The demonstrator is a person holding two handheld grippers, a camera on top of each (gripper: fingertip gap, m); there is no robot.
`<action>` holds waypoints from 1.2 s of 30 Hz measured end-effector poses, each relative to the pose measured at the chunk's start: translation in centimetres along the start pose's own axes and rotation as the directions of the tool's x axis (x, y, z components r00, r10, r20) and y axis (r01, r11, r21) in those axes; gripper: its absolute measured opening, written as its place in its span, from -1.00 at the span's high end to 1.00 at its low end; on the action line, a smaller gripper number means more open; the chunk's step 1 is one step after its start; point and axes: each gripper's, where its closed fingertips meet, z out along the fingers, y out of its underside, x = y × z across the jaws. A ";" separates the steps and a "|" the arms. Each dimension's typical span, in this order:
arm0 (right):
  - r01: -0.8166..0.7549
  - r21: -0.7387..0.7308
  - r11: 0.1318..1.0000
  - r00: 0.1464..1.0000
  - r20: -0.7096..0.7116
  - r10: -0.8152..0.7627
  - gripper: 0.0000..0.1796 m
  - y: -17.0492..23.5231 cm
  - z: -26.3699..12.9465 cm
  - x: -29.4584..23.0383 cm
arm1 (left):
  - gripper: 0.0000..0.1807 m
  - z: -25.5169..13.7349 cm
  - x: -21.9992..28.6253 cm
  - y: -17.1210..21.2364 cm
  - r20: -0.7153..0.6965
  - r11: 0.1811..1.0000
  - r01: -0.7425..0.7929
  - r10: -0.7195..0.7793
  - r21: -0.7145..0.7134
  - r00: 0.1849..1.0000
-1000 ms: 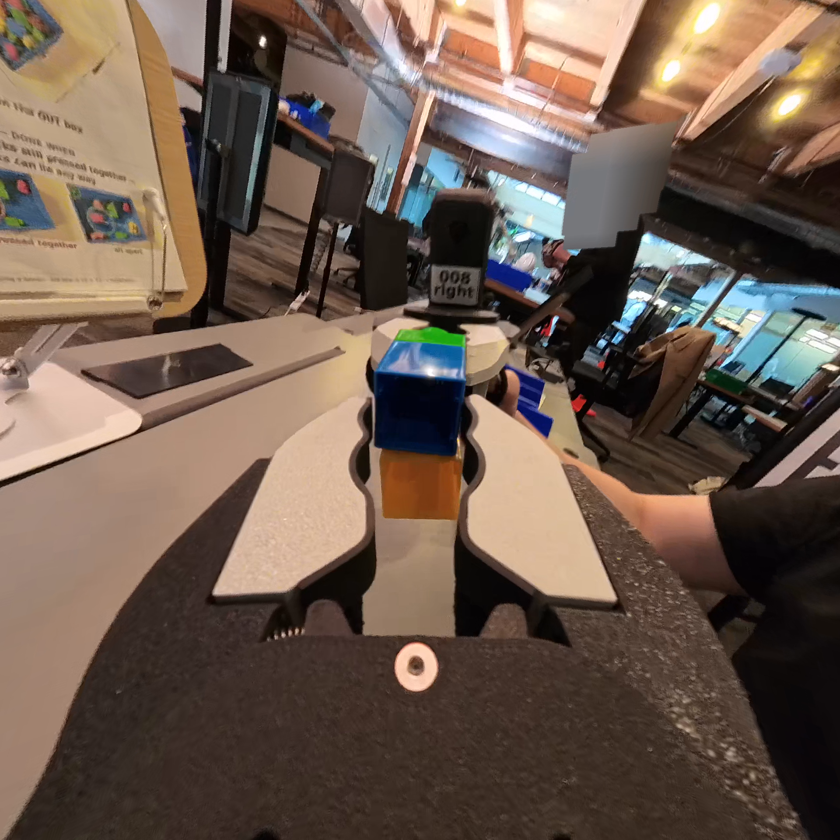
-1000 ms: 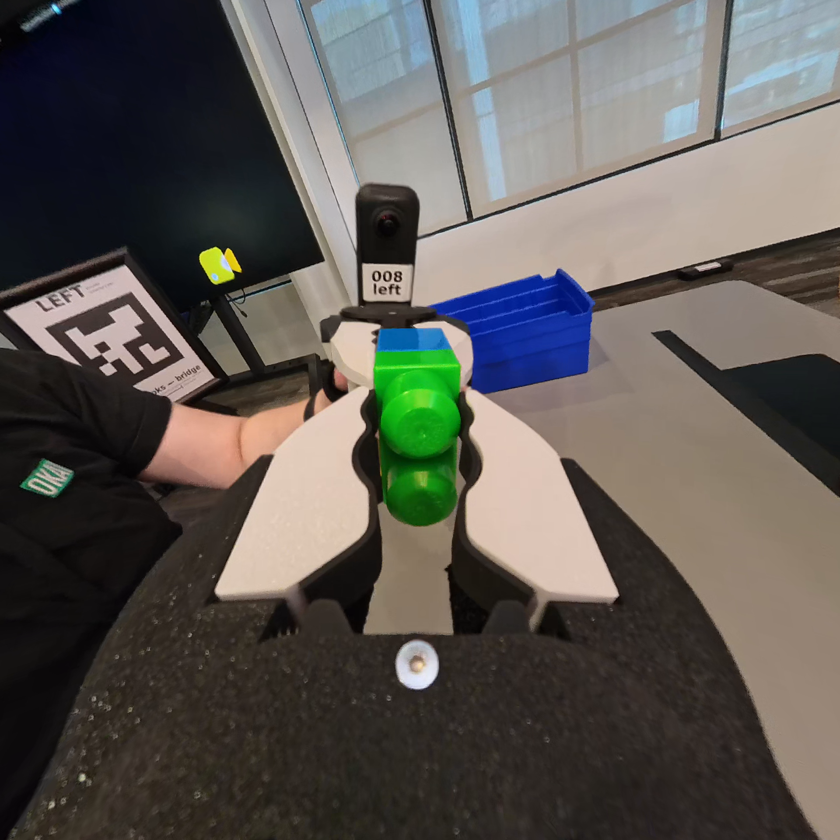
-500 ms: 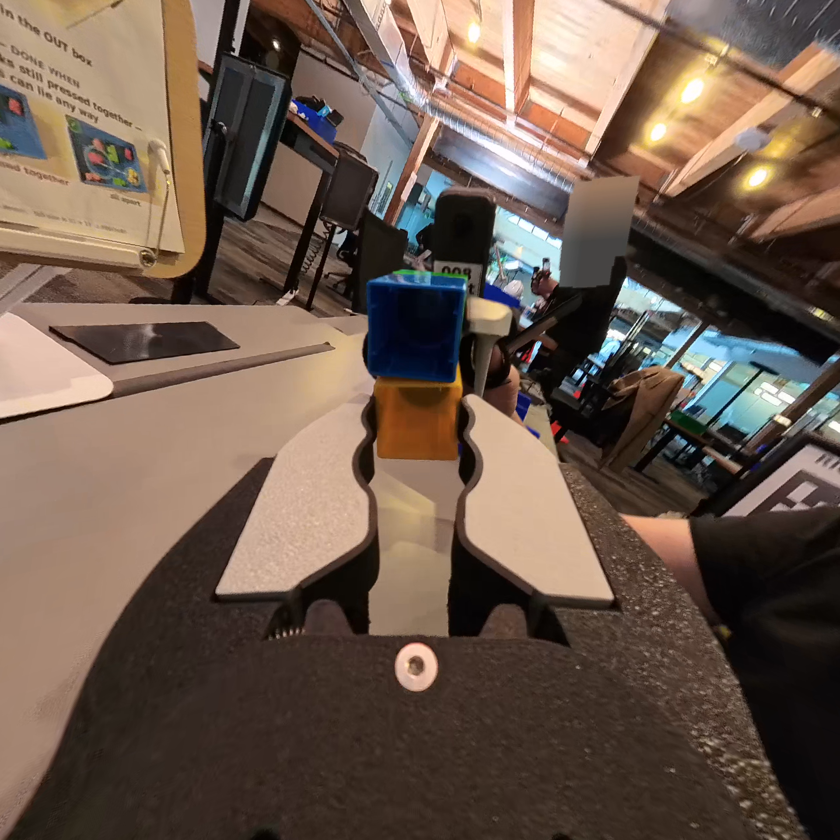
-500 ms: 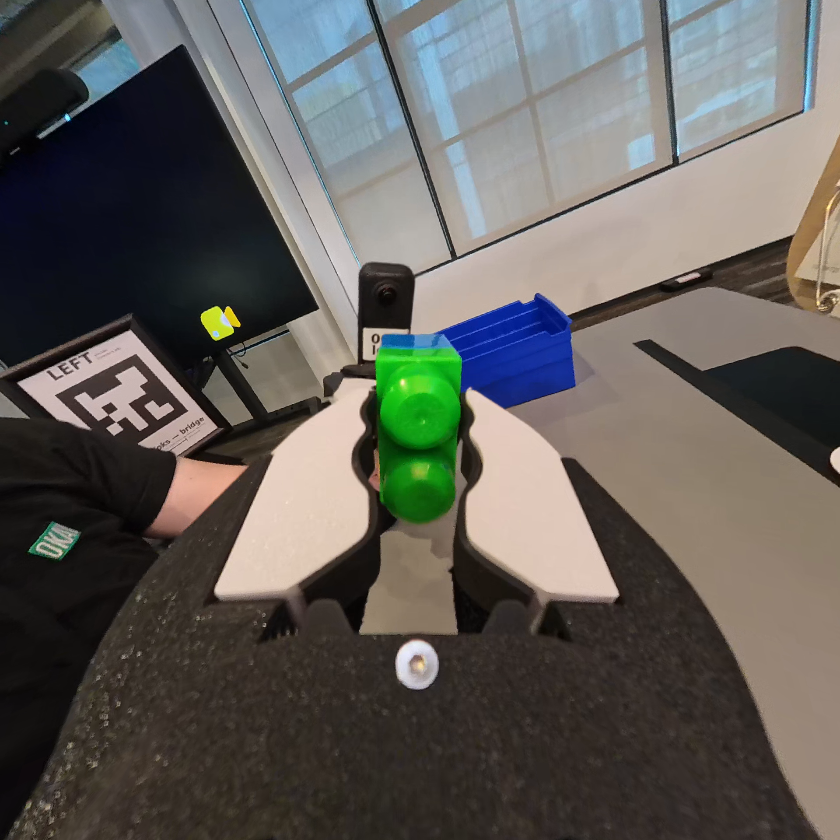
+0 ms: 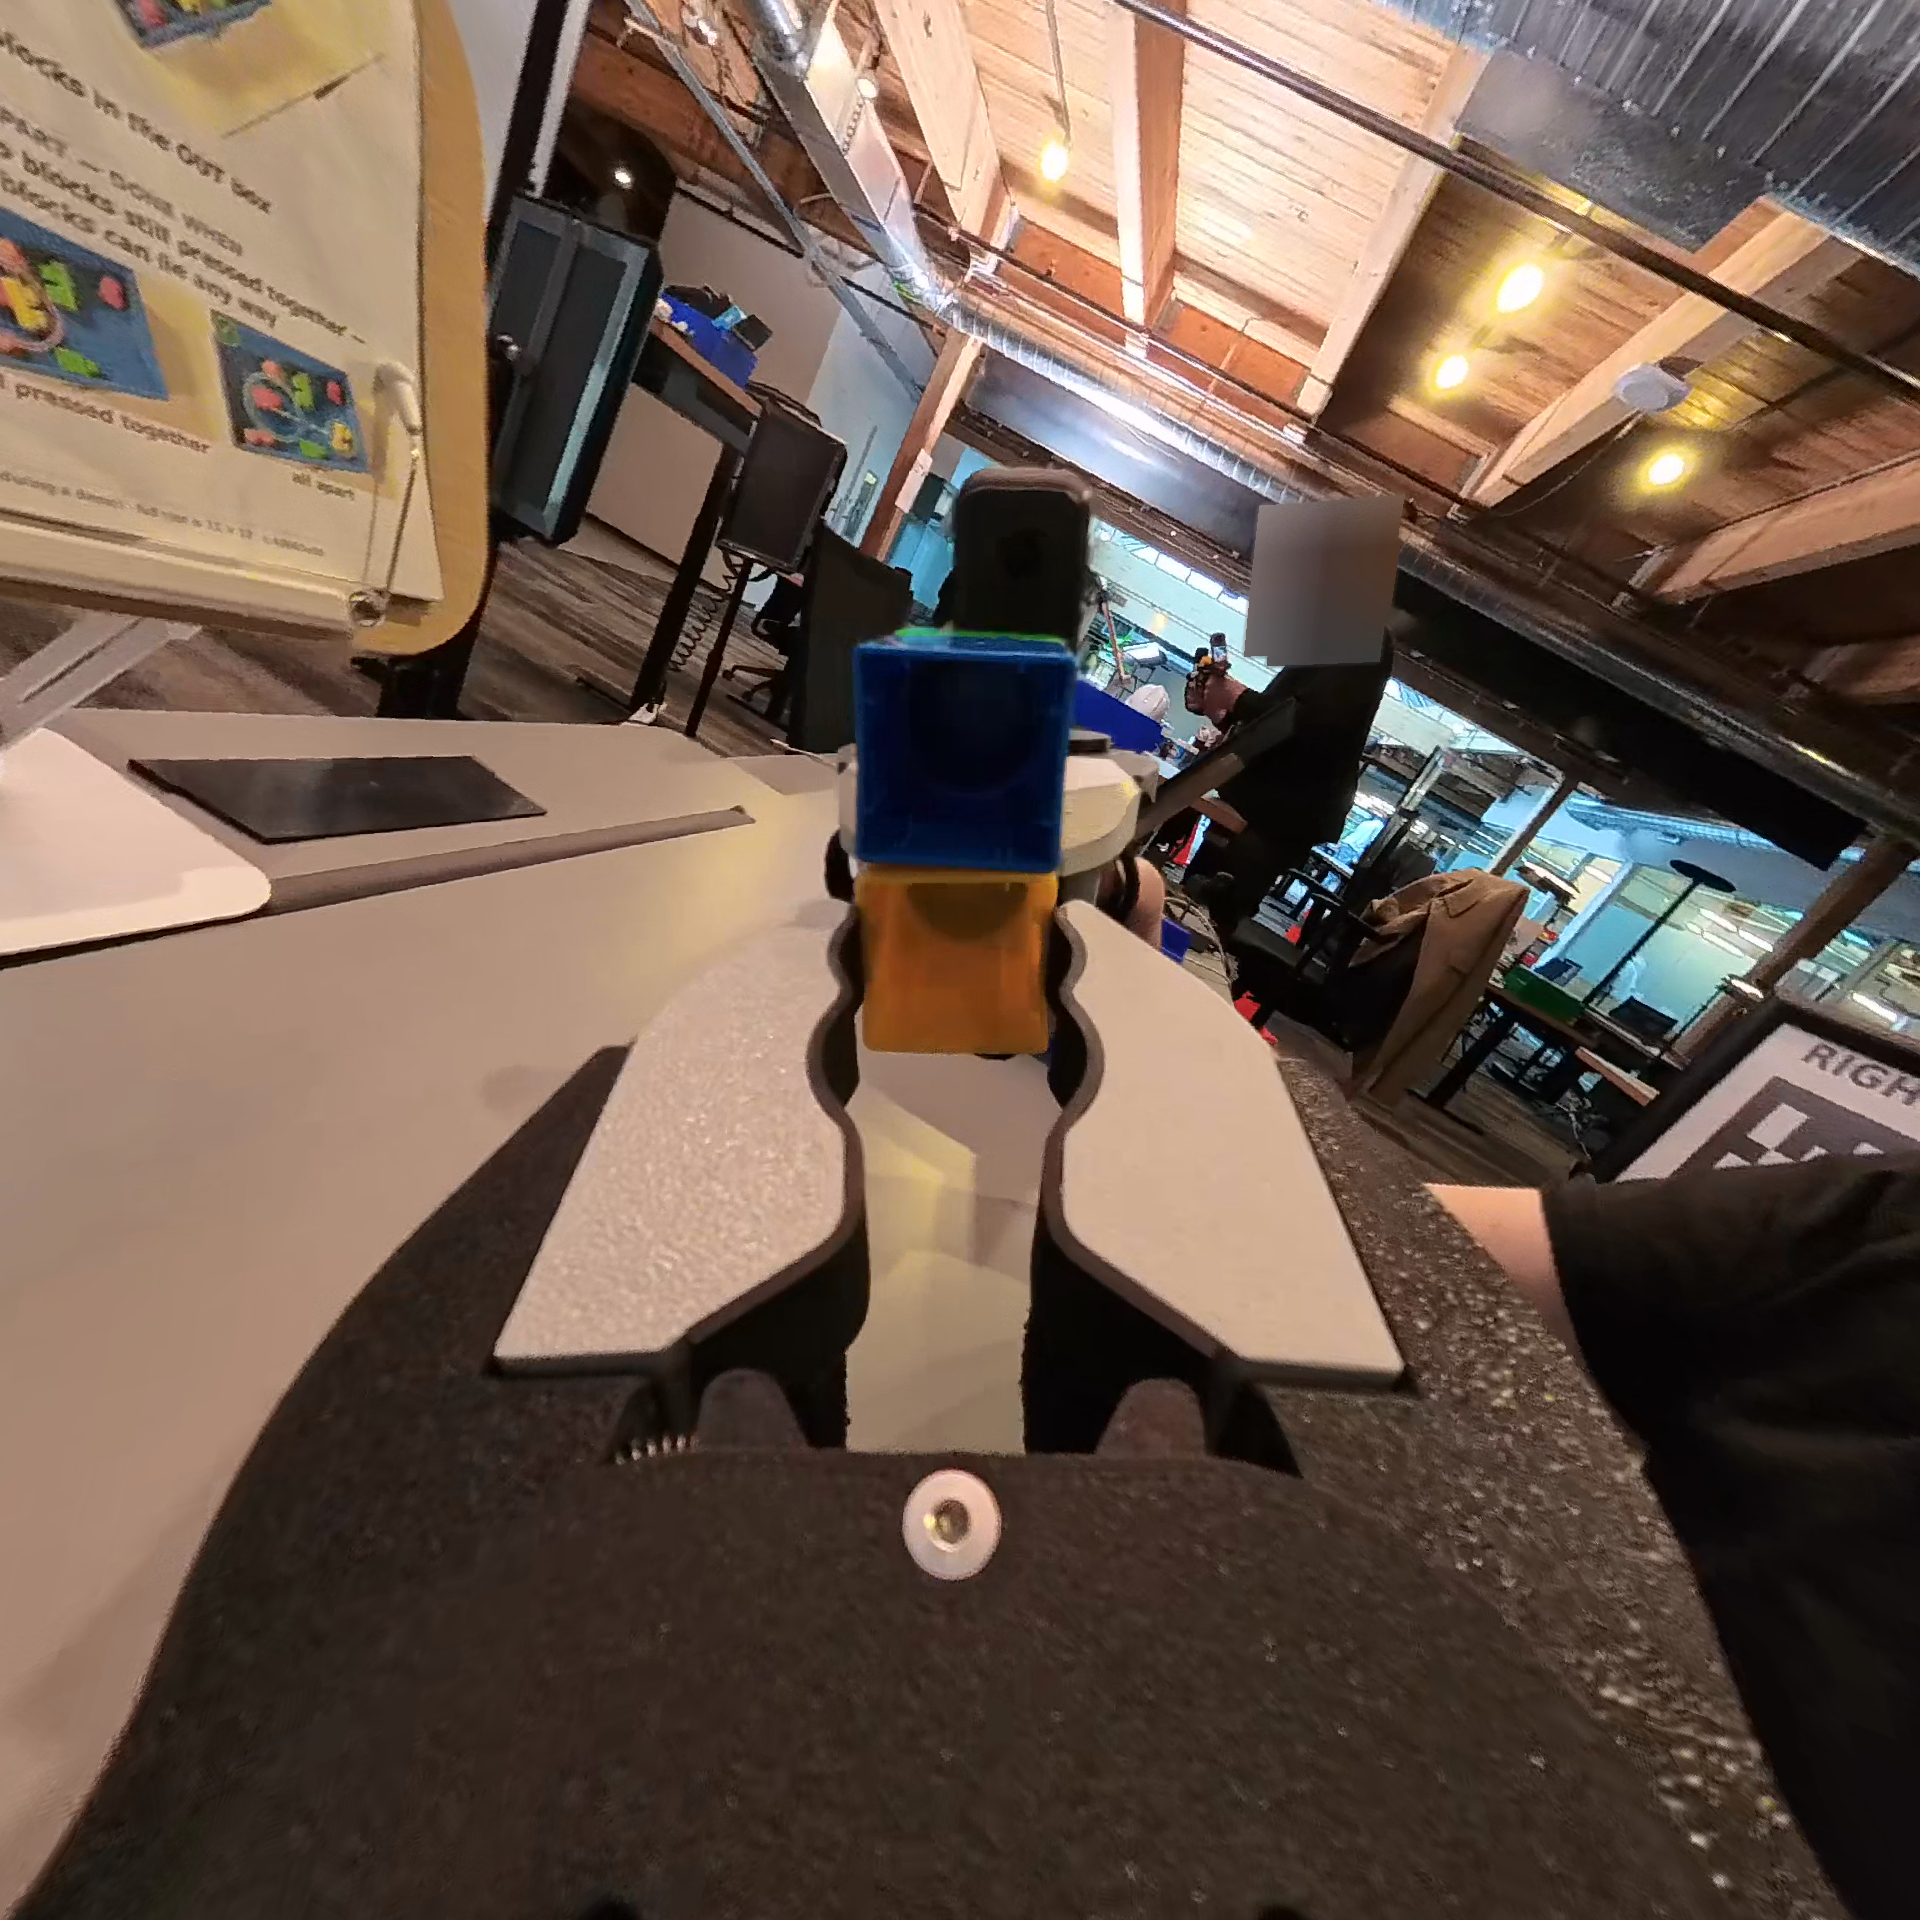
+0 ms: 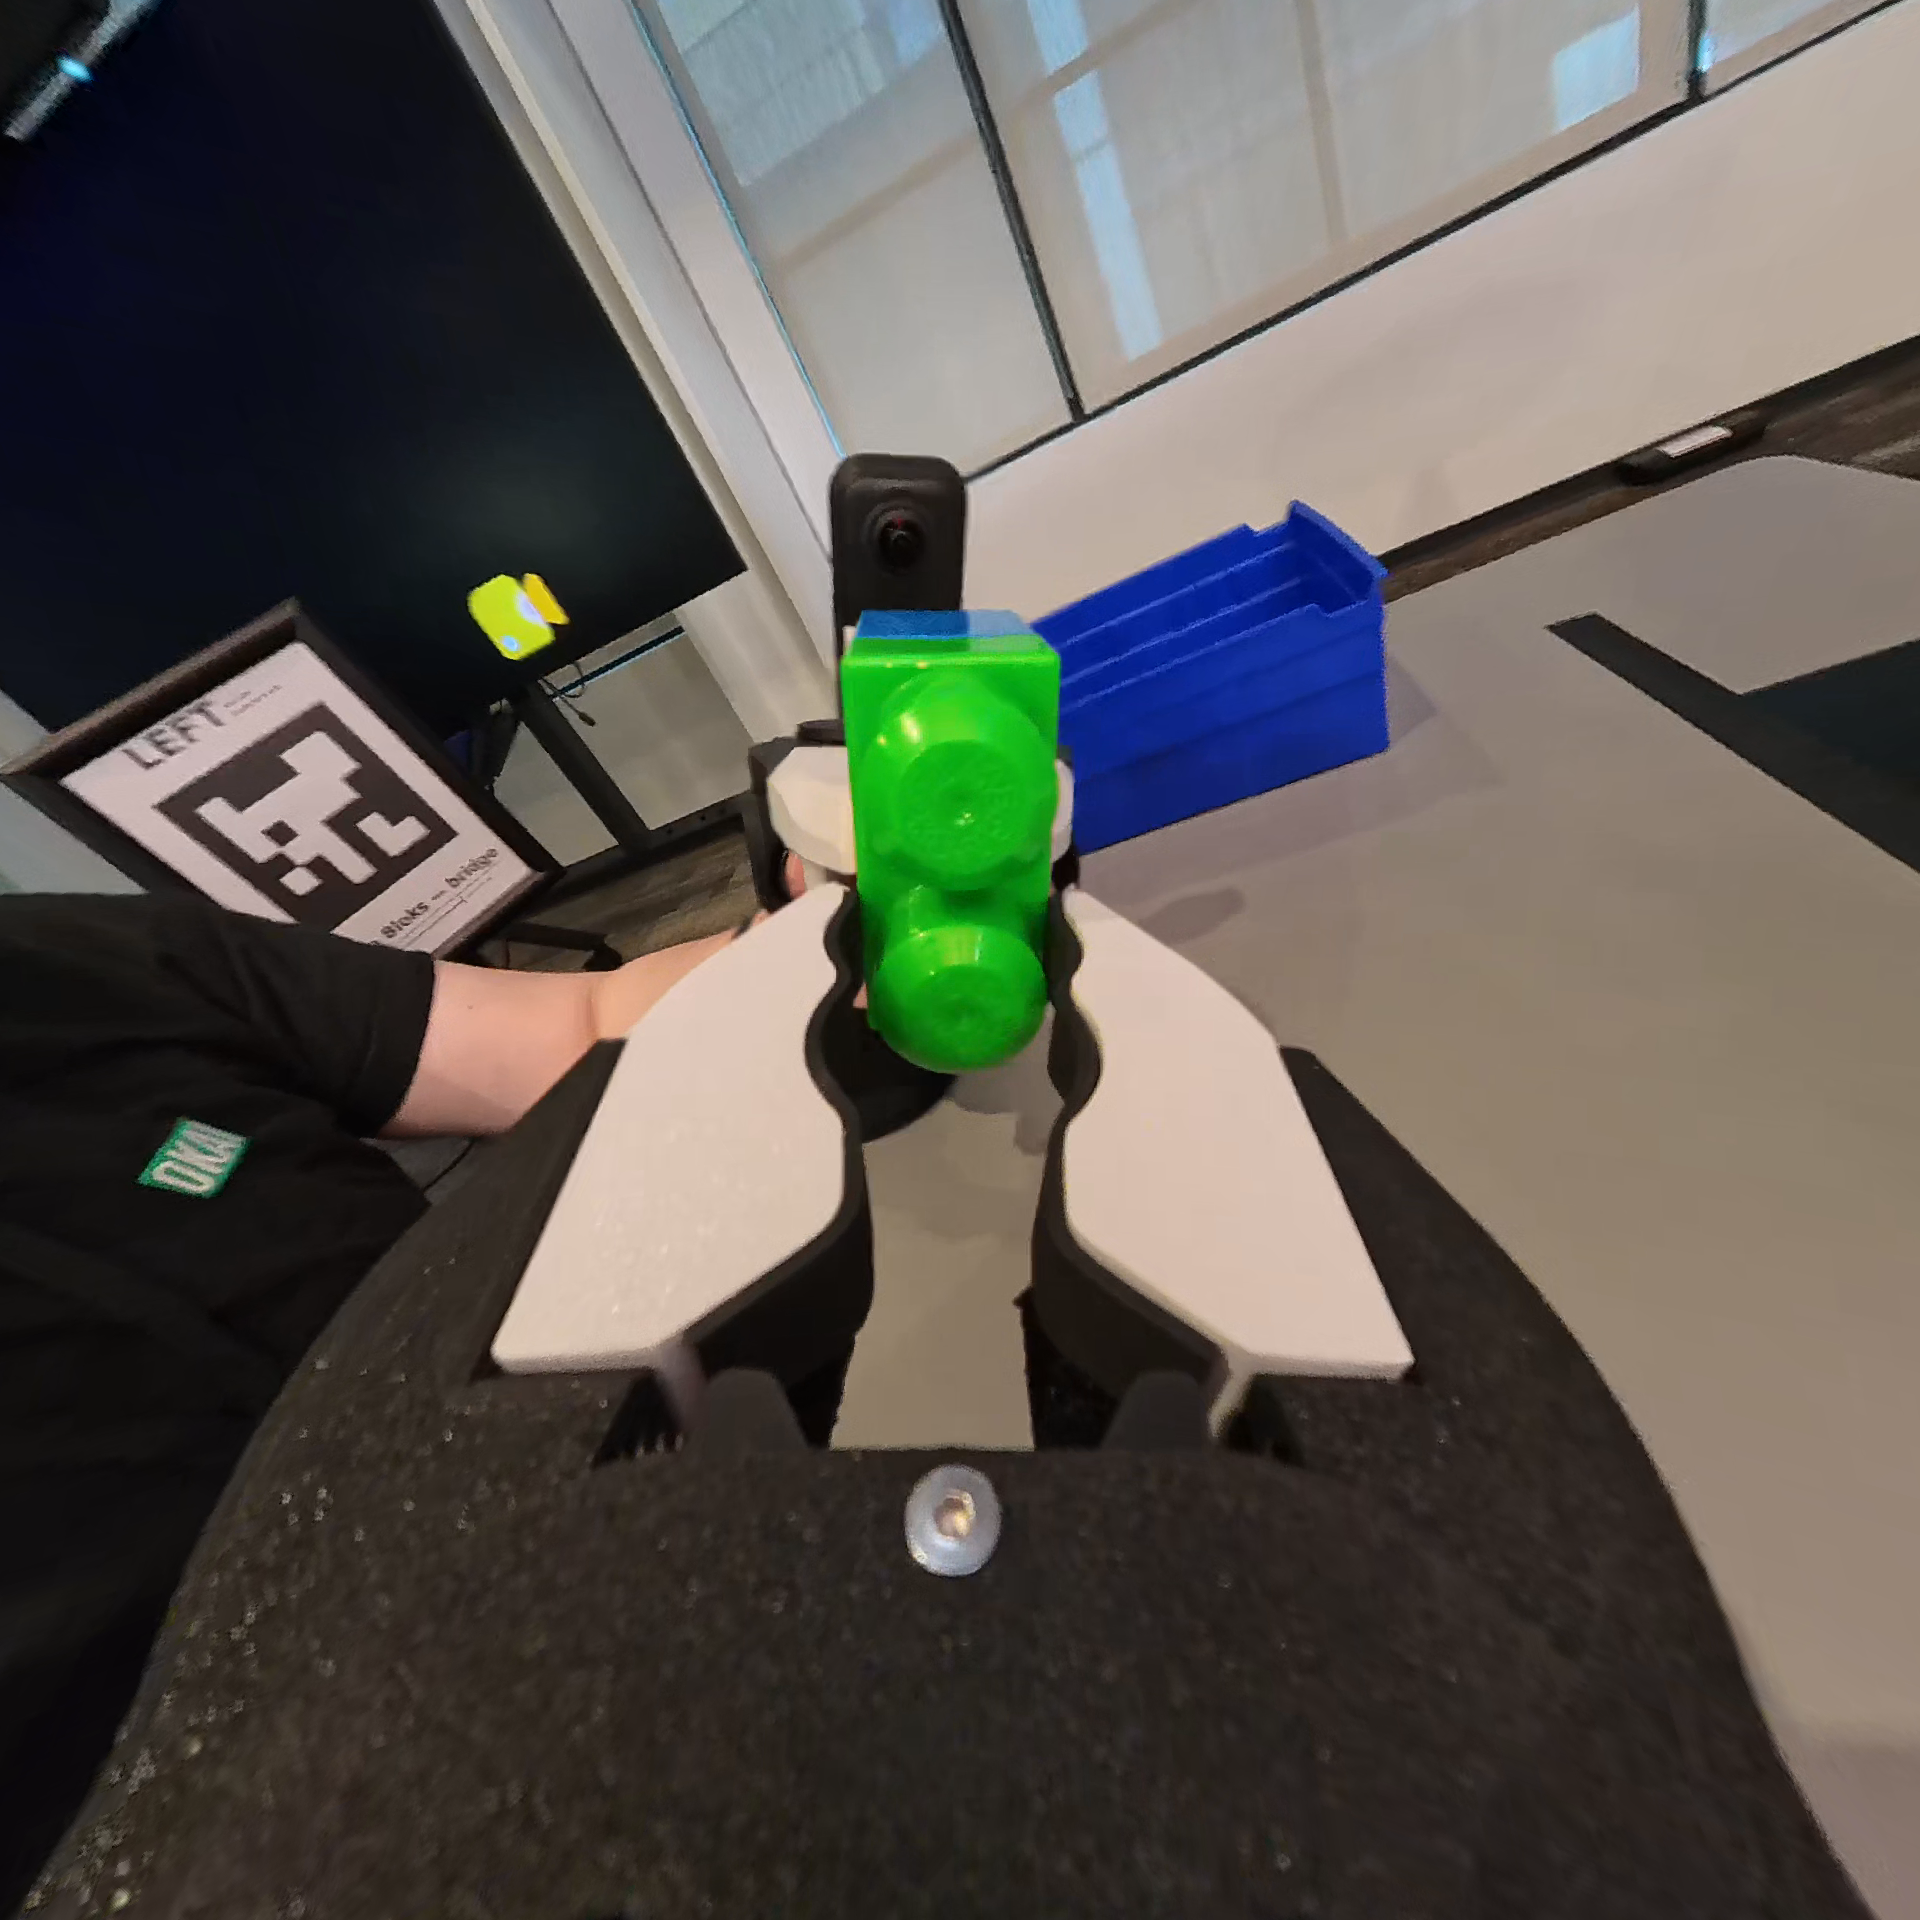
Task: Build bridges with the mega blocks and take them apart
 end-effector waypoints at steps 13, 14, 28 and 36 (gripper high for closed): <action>0.014 0.002 1.000 0.999 0.029 -0.014 0.63 -0.1 0.3 -1.0 | 0.64 -0.3 1.0 -0.3 -0.015 0.999 -0.049 0.049 0.000 0.999; 0.011 -0.001 1.000 1.000 0.026 -0.011 0.63 -0.1 0.3 -1.0 | 0.64 -0.3 0.9 -0.3 -0.019 0.999 -0.044 0.044 0.000 0.999; -0.055 0.096 0.994 0.998 -0.038 0.059 0.48 -0.9 1.5 0.3 | 0.63 -1.4 0.1 -2.1 -0.022 0.989 0.000 0.004 0.149 1.000; 0.048 0.085 0.995 0.994 -0.107 -0.038 0.61 -1.3 0.3 0.6 | 0.39 -1.0 -0.4 -1.0 -0.032 0.994 -0.020 0.023 0.110 0.999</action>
